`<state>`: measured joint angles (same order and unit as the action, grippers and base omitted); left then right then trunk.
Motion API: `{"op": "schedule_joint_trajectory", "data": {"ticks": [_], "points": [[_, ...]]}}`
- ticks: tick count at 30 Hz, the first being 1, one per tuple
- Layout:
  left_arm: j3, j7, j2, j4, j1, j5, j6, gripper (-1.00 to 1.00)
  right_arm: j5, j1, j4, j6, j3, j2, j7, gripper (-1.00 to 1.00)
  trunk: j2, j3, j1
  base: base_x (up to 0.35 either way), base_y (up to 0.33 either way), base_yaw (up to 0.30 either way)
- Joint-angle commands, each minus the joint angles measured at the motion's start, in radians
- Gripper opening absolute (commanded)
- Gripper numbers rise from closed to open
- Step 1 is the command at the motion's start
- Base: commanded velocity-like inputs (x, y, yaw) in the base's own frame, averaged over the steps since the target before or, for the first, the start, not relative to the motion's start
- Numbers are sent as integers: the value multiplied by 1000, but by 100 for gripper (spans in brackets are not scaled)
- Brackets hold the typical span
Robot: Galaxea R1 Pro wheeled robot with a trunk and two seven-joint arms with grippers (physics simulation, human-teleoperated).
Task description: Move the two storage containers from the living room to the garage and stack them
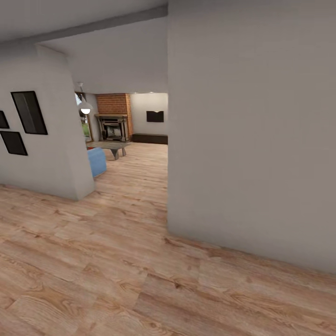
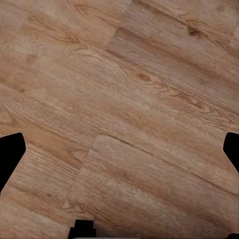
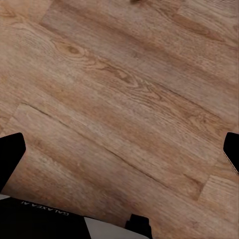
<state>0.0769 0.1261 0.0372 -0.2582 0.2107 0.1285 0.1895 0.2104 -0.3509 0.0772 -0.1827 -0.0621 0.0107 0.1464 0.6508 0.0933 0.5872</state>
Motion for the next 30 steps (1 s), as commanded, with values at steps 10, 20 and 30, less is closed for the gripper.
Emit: {"op": "schedule_joint_trajectory", "data": {"ticks": [10,20,30], "points": [[7,10,0,1,1,8,1,100,7,-1,-1,-3,-7,0,2,100,1,2,1,326,0,204],[7,10,0,1,1,8,1,100,7,-1,-1,-3,-7,1,2,100,1,2,1,326,0,153],[6,10,-6,1,1,8,1,100,7,-2,-1,-3,-7,0,2,100,1,2,1,326,0,7]]}}
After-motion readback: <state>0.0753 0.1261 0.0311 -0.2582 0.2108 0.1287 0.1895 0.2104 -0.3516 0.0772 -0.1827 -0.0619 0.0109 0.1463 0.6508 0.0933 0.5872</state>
